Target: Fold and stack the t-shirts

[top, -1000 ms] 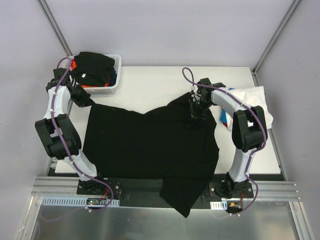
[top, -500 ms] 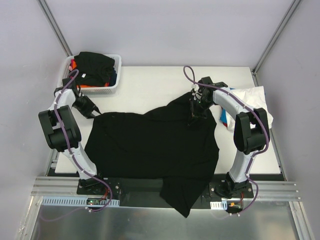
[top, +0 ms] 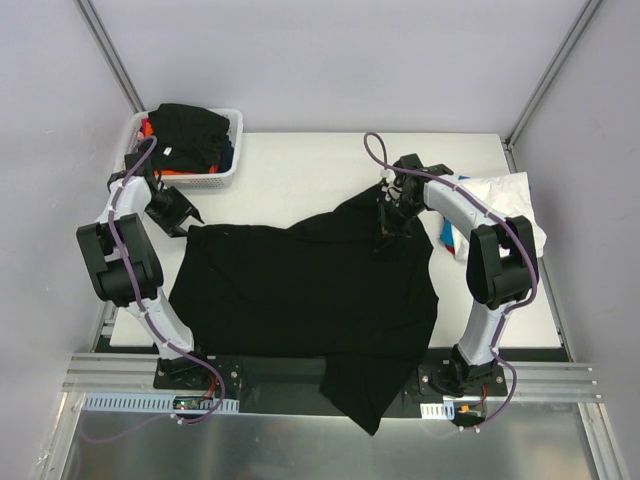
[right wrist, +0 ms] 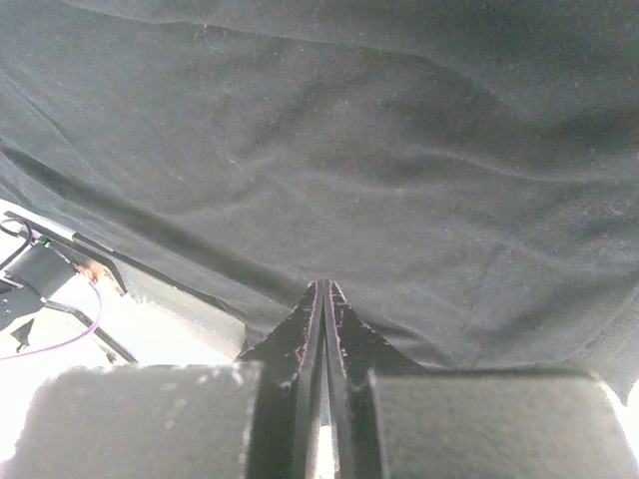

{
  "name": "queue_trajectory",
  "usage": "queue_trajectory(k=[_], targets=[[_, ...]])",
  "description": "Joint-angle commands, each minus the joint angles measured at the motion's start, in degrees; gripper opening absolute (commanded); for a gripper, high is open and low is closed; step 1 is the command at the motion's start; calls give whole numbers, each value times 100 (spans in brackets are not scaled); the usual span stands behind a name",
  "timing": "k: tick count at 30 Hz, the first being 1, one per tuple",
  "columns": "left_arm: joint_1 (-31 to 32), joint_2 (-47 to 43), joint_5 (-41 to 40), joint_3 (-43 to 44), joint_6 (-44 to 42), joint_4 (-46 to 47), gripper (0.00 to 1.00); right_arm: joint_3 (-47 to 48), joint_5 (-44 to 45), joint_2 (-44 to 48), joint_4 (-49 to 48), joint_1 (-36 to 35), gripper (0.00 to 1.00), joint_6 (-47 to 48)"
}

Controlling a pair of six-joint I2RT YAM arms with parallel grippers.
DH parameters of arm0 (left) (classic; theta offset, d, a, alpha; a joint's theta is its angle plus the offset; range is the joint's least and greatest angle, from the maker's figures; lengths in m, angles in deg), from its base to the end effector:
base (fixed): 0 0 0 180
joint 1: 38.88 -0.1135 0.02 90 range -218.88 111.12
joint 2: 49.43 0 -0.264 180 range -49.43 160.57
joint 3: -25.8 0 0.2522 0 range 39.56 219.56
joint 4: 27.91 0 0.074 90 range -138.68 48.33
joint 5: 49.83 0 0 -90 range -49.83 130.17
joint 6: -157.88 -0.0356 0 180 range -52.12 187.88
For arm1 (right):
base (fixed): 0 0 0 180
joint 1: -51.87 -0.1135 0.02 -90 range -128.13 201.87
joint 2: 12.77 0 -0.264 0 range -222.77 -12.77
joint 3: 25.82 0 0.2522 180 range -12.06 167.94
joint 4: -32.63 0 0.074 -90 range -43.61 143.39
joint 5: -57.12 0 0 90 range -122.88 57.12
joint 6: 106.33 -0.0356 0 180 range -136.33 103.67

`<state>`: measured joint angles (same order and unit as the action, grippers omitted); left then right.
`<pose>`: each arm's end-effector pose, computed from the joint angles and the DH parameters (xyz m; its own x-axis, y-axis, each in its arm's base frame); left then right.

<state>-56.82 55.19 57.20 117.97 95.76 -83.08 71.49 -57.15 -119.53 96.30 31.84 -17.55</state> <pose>0.3591 0.1053 0.2147 -0.6895 -0.6932 -0.2099 -0.5779 0.7013 -0.4174 0.3481 0.1425 0.2230 -0.9079 -0.3103 -0.2819 -0.4051 0.8224 0.3994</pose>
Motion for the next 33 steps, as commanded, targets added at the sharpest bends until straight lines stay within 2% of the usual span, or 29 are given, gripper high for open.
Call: queue_trajectory(k=[1,4,6,7,8,18,21,22,23,25,26,27,29,33], targets=[[167,-240,54,96,51,-166,49,39,37,226,133,-36,3,69],[525,-459,-112,-229,69,-148,49,4,72,261,133,-45,3,77],[799,-670,-288,-528,25,-122,42,-31,98,270,133,-36,3,86],[922,-740,-341,-642,25,-104,32,-40,98,278,124,-45,3,86],[1176,-889,-463,-852,42,-104,0,-49,98,279,107,-45,3,86],[2145,-1795,-342,-2250,595,-43,0,-93,37,226,54,-45,3,77],[2250,-1971,-227,-2777,736,-43,9,-155,10,217,19,-45,2,69],[2276,-1980,-210,-2979,745,-43,21,-155,2,226,1,-45,2,60],[2285,-2006,-192,-3059,745,-43,27,-163,-16,208,1,-53,2,60],[2312,-2024,-166,-3182,728,-51,45,-146,-34,182,-8,-53,2,60],[2321,-2042,-174,-3192,702,-104,60,-120,-51,173,-16,-53,2,68],[2329,-2068,-218,-3174,693,-148,66,-111,-51,156,-16,-62,2,60],[2347,-2234,-420,-3017,693,-244,77,-84,-69,138,-8,-62,3,51],[2347,-2612,-842,-2472,754,-578,81,-84,-60,138,-8,-89,3,51]])
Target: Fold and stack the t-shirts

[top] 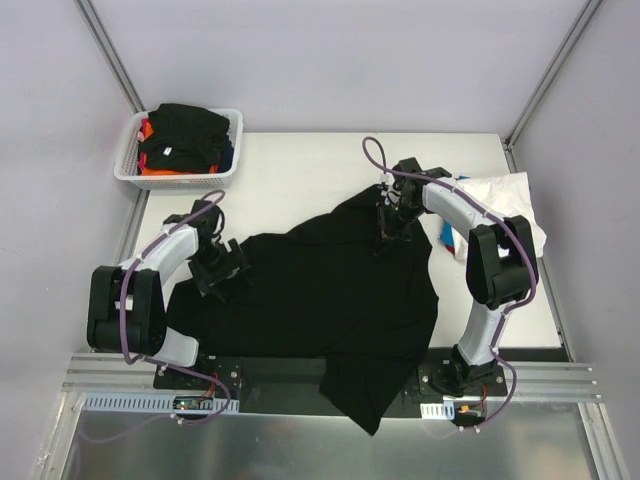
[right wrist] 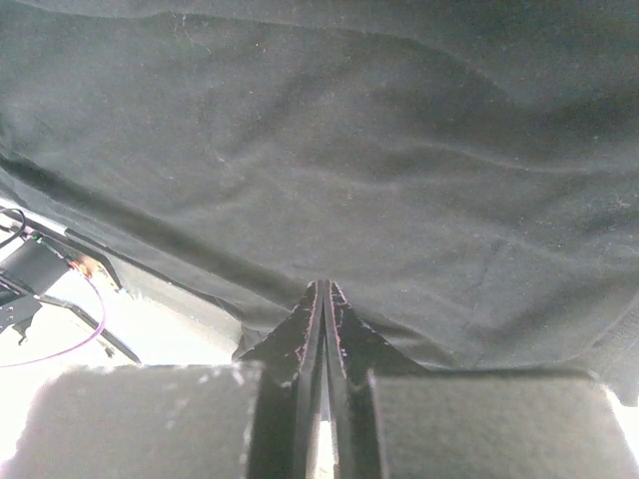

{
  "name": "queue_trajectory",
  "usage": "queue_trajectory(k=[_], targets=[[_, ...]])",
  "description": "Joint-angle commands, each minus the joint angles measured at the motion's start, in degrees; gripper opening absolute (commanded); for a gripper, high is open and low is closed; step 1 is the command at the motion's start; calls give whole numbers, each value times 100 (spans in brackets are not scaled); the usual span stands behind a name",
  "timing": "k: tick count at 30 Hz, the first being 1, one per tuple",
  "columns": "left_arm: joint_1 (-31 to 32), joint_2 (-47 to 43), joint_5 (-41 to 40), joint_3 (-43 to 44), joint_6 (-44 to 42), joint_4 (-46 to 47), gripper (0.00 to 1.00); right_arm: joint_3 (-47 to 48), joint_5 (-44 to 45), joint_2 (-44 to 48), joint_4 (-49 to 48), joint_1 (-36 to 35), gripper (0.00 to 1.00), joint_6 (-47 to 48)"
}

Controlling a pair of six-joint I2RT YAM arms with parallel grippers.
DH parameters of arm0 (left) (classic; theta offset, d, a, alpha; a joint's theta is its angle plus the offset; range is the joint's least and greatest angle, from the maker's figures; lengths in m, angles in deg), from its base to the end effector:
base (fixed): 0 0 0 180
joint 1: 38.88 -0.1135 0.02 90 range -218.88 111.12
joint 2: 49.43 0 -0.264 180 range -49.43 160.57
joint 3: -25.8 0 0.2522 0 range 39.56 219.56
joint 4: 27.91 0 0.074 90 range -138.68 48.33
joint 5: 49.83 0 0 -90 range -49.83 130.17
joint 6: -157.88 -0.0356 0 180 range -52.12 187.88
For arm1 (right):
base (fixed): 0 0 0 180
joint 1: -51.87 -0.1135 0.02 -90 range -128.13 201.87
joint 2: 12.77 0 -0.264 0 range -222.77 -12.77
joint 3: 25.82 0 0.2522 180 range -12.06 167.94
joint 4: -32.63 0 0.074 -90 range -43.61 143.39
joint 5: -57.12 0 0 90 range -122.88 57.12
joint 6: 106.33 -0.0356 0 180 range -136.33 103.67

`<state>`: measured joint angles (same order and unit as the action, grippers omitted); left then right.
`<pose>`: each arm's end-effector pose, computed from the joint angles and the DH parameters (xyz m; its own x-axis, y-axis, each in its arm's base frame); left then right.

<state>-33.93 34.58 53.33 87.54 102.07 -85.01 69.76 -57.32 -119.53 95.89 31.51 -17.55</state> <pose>0.2443 -0.0293 0.1737 -0.8807 -0.4730 -0.0268 -0.4461 0.8471 -0.2888 0.3437 0.1433 0.2149 -0.9119 -0.3177 -0.2597 -0.4015 0.8219 0.4042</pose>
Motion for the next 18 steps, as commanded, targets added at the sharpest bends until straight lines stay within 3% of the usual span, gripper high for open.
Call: queue_trajectory(k=[1,8,15,18], targets=[[59,-622,-516,798,131,-421,81,88,-43,147,25,-65,2,51],[59,-799,-1219,1459,219,-861,81,71,-34,182,34,-65,3,51],[59,-552,-1440,1257,157,-958,79,-26,36,278,8,-65,2,86],[59,-438,-1545,1125,131,-809,71,-52,37,305,16,-65,2,86]])
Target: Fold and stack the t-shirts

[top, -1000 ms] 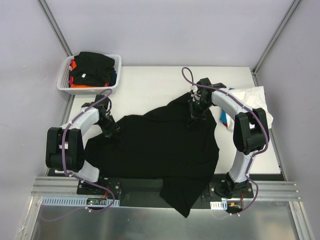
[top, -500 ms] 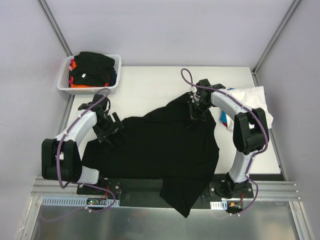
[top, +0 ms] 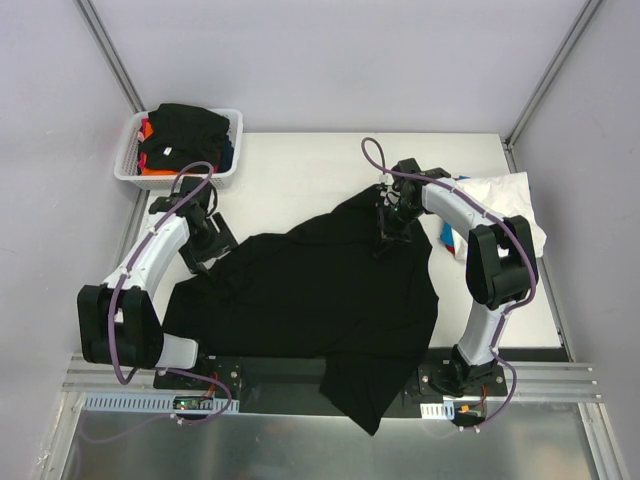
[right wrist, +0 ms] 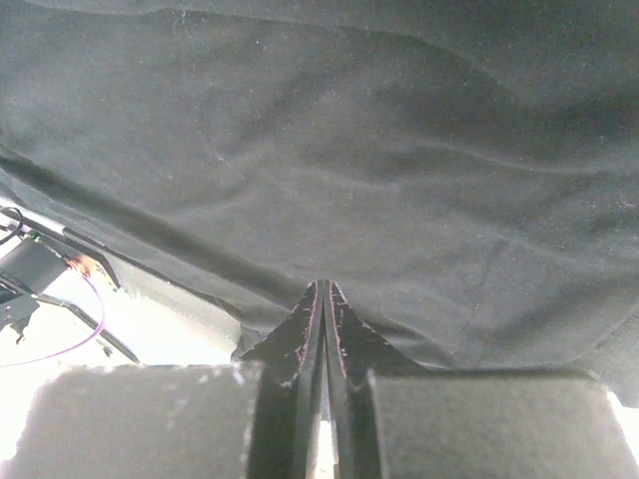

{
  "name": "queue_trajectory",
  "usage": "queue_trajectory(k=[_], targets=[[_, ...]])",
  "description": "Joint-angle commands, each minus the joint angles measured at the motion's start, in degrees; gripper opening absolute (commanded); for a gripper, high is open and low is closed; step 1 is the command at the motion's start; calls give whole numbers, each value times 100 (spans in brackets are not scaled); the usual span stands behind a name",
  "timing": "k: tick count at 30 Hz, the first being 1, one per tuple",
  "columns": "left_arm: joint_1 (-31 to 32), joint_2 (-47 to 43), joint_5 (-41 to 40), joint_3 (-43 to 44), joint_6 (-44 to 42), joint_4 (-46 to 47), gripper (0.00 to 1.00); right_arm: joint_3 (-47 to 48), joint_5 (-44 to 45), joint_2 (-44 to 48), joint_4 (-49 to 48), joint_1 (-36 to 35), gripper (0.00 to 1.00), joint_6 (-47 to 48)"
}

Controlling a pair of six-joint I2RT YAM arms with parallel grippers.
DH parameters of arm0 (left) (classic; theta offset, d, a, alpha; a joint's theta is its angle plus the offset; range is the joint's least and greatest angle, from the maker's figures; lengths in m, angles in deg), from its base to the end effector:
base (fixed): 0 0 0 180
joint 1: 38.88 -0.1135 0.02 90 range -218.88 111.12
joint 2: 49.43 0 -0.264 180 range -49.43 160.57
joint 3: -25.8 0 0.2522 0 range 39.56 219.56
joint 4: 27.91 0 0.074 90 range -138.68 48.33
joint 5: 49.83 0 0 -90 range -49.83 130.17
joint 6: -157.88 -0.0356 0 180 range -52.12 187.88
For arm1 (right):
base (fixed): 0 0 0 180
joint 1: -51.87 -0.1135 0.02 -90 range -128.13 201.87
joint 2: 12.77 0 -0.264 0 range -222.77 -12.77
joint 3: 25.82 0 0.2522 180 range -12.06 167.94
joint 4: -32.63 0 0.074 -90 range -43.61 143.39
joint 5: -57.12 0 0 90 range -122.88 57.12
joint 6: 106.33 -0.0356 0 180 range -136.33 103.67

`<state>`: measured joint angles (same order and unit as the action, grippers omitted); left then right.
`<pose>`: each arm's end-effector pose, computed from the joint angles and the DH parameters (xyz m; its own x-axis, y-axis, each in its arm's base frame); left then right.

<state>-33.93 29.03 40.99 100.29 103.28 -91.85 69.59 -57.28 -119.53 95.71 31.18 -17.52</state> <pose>0.2590 -0.0229 0.2532 -0.8056 -0.5116 -0.2989 -0.4601 0.8579 -0.2287 0.3428 0.1452 0.2141 -0.9098 -0.3234 -0.2601 -0.4067 0.8197 0.4034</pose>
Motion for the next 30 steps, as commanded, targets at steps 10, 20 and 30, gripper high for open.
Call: queue_trajectory(k=[10,20,30], targets=[[-12,933,-267,-246,-358,841,65,0,85,358,104,-32,2,84],[-460,1453,-91,88,-630,1132,61,-17,190,437,183,3,2,84],[-724,1401,164,378,-815,1106,25,27,146,358,201,3,2,84]])
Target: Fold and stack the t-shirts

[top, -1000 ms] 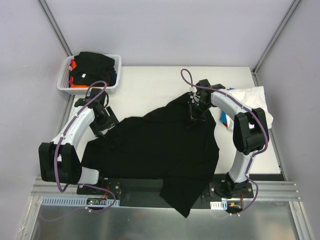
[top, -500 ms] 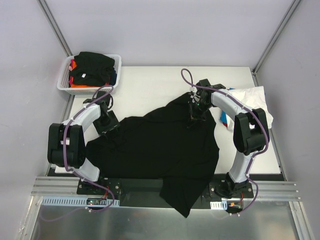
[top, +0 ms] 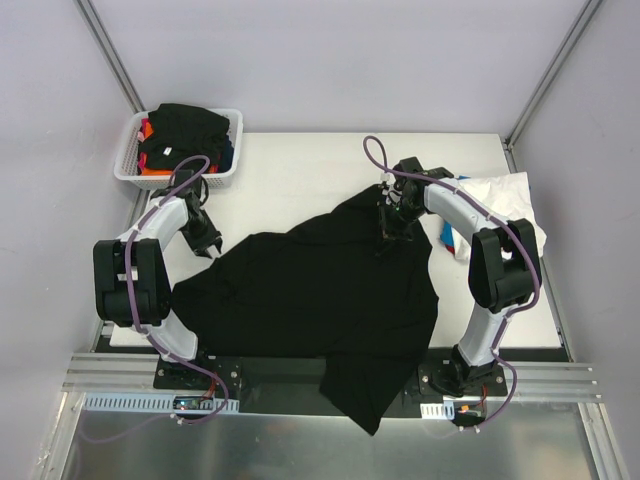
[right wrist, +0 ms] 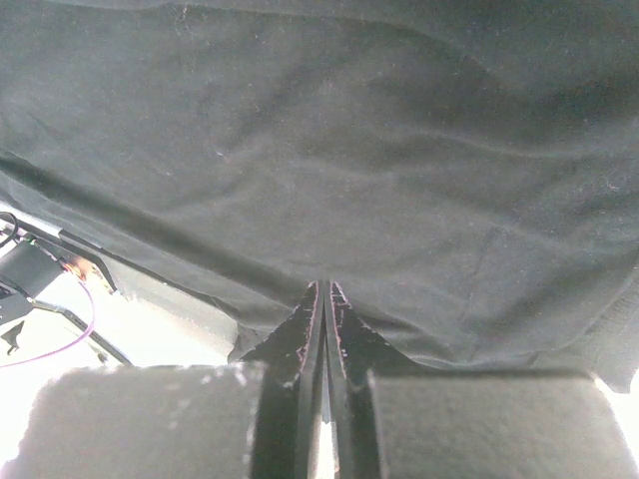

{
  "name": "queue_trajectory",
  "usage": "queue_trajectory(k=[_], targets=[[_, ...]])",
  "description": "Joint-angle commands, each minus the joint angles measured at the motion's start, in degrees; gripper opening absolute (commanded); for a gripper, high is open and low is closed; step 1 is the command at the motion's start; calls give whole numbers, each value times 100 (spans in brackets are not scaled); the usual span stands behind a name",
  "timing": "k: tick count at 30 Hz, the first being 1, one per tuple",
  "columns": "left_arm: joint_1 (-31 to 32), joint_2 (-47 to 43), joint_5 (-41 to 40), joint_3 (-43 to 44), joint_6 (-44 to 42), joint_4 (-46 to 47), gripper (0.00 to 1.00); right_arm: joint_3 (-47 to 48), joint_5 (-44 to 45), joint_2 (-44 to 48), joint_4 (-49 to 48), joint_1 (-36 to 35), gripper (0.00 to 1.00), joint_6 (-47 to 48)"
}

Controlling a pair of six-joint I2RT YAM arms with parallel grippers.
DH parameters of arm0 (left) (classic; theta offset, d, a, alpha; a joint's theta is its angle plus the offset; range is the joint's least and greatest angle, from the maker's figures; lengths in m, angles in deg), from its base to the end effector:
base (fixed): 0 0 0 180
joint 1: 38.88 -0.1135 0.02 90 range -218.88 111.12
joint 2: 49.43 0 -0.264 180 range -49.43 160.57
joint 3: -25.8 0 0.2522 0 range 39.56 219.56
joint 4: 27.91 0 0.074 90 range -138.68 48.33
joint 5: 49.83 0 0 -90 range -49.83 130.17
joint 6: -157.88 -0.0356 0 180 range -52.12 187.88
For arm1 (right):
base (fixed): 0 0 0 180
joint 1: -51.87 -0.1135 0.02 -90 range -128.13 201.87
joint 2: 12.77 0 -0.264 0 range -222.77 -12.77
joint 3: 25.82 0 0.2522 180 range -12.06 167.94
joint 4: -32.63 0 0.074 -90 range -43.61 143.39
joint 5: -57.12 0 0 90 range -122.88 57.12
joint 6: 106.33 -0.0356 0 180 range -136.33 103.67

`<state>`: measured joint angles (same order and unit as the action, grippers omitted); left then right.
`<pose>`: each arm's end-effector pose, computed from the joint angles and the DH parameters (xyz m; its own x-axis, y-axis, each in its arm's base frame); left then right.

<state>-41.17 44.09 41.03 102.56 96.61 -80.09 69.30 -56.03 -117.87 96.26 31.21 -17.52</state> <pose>0.3168 0.0121 0.2020 -0.8011 -0.5130 -0.3084 -0.4785 0.8584 -0.1850 0.3387 0.1427 0.2223 -0.9064 -0.3214 -0.2743 -0.4095 0.8281 0.3829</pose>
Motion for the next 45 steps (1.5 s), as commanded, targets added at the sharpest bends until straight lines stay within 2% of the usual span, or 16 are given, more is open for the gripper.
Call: queue_trajectory(k=[1,6,10,22,26,27,31,40,45], targets=[[0,-123,186,151,-131,-87,24,55,30,183,137,-8,2,84],[-9,-307,361,46,-61,-166,26,55,22,192,146,-8,2,84],[-9,-597,388,-183,-43,-254,34,29,48,209,137,-8,2,84],[17,-1072,775,-640,19,-360,33,29,13,209,111,-8,2,84],[17,-976,722,-614,-43,-369,27,29,-4,209,111,-8,1,84],[17,-923,714,-588,-78,-360,18,29,-13,209,111,-16,1,75],[26,-782,678,-447,-140,-360,1,-32,30,279,111,-17,1,84],[17,-879,530,-122,-140,-465,0,-59,83,350,129,-17,1,84],[-26,-397,388,949,-175,-746,0,-42,13,280,111,-25,1,84]])
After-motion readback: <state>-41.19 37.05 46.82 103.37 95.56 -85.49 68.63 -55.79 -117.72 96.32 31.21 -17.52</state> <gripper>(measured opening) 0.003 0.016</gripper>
